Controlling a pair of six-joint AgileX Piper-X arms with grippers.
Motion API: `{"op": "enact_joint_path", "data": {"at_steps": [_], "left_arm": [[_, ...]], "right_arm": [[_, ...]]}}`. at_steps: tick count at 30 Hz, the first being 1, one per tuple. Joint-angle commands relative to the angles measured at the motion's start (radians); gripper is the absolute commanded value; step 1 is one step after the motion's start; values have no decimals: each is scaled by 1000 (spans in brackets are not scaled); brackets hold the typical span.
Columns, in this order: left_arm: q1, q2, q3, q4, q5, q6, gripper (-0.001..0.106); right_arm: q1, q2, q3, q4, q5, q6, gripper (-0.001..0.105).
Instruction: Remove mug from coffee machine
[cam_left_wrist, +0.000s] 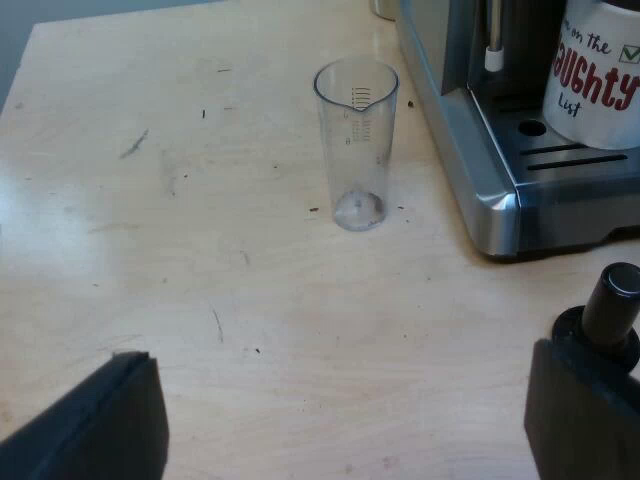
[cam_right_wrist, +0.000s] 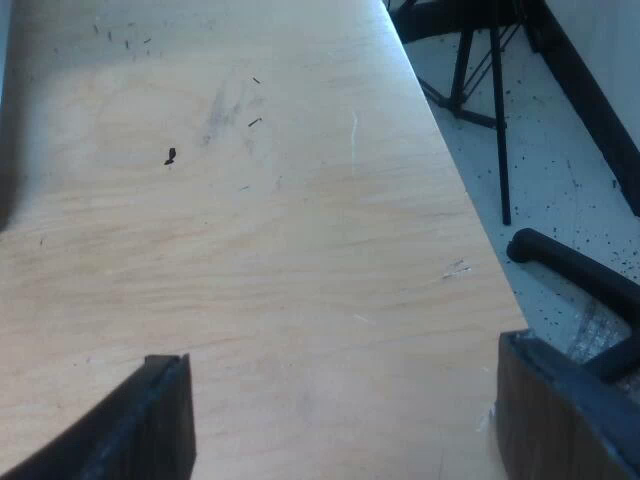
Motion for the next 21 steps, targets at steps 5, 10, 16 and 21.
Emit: {"op": "enact_joint_path", "data": {"at_steps": [5,10,16,21], "left_arm": [[2,-41,-2,-15,1,-6,87],[2,-36,-2,-15,70,-6,87],[0,11,-48,-15,95,-36,87],[-60,97,-127,-15,98,-36,87]], "right_arm": [[-5,-45,-5,-9,7,-3,65],[-5,-45,-8,-7,2,-32,65],[-5,-20,-60,-2,-51,-98,64],[14,65,-131,-1,-139,-98,64]]}}
